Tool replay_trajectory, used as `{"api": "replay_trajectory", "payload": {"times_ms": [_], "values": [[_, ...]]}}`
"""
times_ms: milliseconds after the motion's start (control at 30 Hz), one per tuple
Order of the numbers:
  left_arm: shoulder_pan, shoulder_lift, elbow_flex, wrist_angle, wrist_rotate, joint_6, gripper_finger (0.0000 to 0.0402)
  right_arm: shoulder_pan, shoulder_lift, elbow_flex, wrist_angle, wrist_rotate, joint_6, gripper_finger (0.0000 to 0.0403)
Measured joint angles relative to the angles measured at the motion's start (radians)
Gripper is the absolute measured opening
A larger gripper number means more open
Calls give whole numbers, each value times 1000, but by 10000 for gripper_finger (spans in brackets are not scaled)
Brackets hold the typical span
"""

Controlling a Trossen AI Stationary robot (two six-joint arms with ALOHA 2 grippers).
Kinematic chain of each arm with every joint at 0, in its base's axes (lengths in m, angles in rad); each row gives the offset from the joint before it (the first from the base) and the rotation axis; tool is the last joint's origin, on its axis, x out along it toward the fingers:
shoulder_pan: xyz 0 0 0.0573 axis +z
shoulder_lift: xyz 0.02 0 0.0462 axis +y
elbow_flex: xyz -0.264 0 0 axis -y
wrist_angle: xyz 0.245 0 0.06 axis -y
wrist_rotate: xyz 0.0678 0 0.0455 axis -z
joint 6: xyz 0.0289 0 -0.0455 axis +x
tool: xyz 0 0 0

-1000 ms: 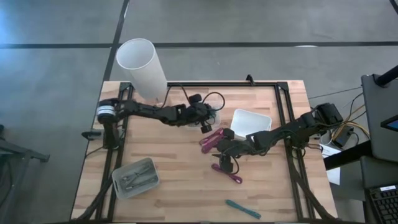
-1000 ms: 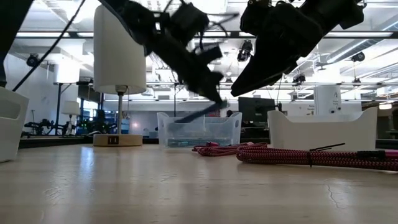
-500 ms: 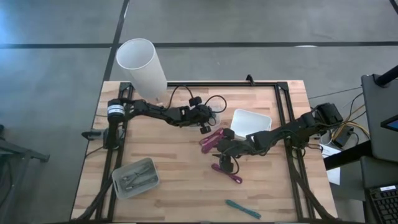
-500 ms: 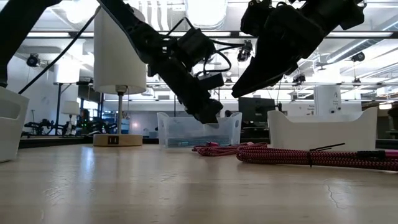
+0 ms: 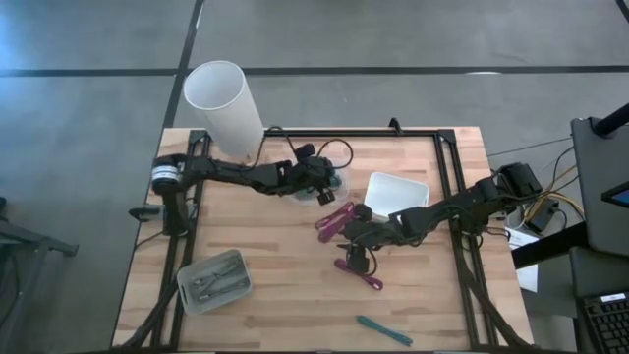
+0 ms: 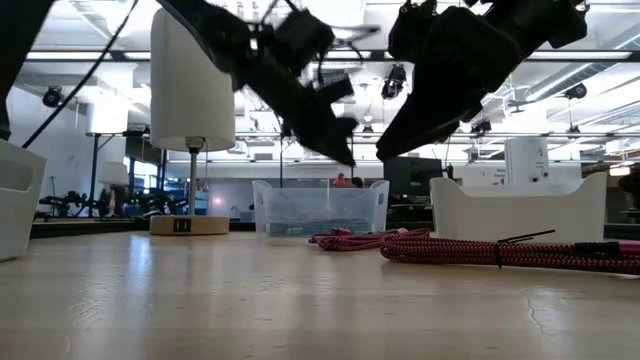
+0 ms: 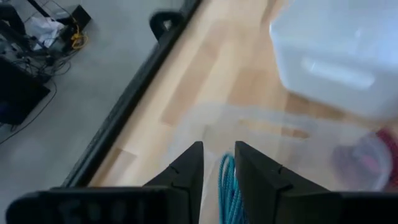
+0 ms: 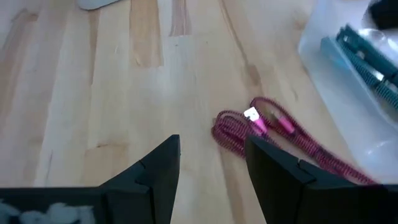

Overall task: Pick & Place USB Port
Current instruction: Put the bottom pink USB cable into the white bin

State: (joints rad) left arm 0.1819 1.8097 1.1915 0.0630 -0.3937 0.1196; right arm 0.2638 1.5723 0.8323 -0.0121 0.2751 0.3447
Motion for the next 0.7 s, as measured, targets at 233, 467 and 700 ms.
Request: {"api": "replay_trajectory", "payload": {"times_ms": [233,467,700], "values": [[-34,-156,-3,-89,15,-68,95,28,0,-22,-53,-120,85,178],[-104,-256,-17,-99,56,-76,94,60,0,-40,-52,-126,165,178],[-173,-283,-35,-106,57,-104,94,119,27,-43,-16,-115,221,177]]}}
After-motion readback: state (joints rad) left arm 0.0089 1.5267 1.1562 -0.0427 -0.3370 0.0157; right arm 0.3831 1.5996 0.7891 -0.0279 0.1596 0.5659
